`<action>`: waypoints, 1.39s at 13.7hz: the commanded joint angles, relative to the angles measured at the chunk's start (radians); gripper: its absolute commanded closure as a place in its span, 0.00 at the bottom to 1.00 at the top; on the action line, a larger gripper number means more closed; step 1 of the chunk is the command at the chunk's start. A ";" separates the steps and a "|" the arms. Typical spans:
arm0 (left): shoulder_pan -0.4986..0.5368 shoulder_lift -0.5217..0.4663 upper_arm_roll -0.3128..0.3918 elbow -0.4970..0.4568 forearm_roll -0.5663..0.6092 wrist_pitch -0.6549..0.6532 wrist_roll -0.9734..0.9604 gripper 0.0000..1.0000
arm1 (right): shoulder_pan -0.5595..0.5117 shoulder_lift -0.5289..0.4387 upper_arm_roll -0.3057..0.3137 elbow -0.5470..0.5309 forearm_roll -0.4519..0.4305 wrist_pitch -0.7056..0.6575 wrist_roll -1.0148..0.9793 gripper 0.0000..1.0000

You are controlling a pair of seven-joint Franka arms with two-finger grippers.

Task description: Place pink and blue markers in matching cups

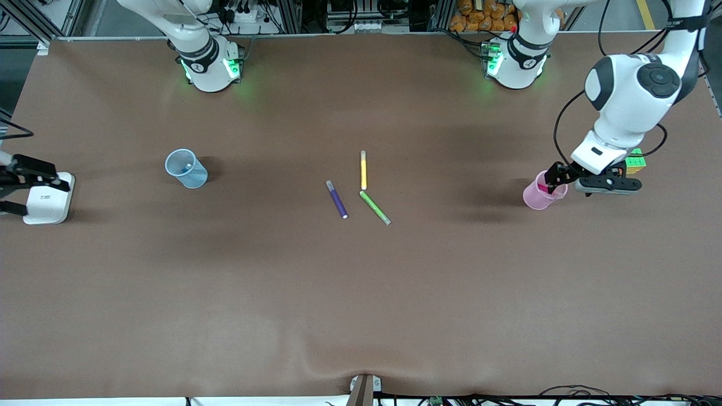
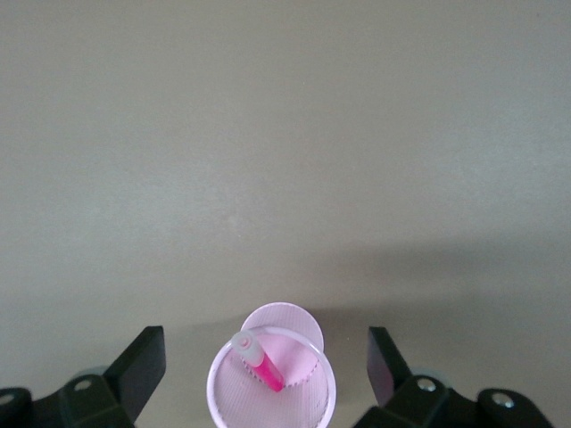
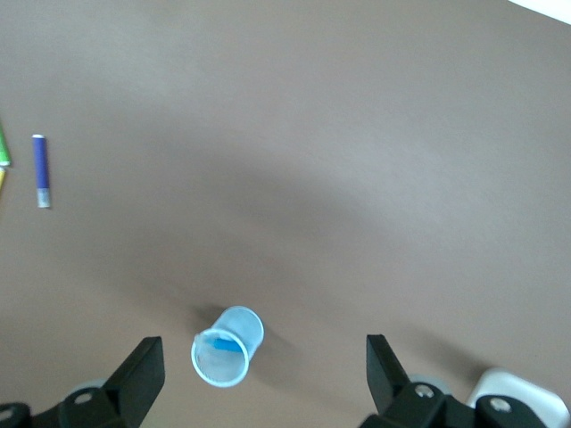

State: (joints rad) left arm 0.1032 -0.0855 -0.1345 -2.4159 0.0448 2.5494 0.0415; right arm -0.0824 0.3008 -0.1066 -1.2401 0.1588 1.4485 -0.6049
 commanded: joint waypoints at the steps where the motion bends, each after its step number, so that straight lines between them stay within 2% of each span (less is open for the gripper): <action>1: 0.007 -0.011 -0.002 0.075 0.000 -0.118 0.018 0.00 | 0.021 0.026 -0.001 0.077 -0.039 -0.080 0.146 0.00; 4: 0.009 -0.010 -0.001 0.162 0.000 -0.239 0.015 0.00 | 0.024 -0.020 0.004 0.073 -0.036 -0.158 0.437 0.00; 6: 0.009 -0.005 -0.001 0.236 0.000 -0.332 0.015 0.00 | 0.026 -0.074 0.001 0.038 -0.039 -0.183 0.442 0.00; 9: 0.009 0.004 -0.001 0.340 -0.002 -0.467 0.017 0.00 | 0.066 -0.231 0.001 -0.184 -0.079 -0.093 0.453 0.00; 11: 0.010 0.007 0.001 0.395 -0.002 -0.523 0.014 0.00 | 0.069 -0.288 0.001 -0.280 -0.087 -0.043 0.458 0.00; 13: 0.010 0.013 0.003 0.440 -0.002 -0.534 0.011 0.00 | 0.076 -0.302 0.008 -0.297 -0.085 -0.049 0.574 0.00; 17: 0.009 0.013 0.007 0.520 -0.002 -0.609 0.017 0.00 | 0.101 -0.296 0.011 -0.282 -0.091 -0.056 0.586 0.00; 19: 0.009 0.010 0.009 0.550 -0.002 -0.639 0.006 0.00 | 0.154 -0.293 0.019 -0.256 -0.225 -0.054 0.611 0.00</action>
State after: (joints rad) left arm 0.1073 -0.0859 -0.1257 -1.9184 0.0448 1.9643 0.0415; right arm 0.0220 0.0286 -0.0942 -1.4981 0.0381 1.3841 -0.0360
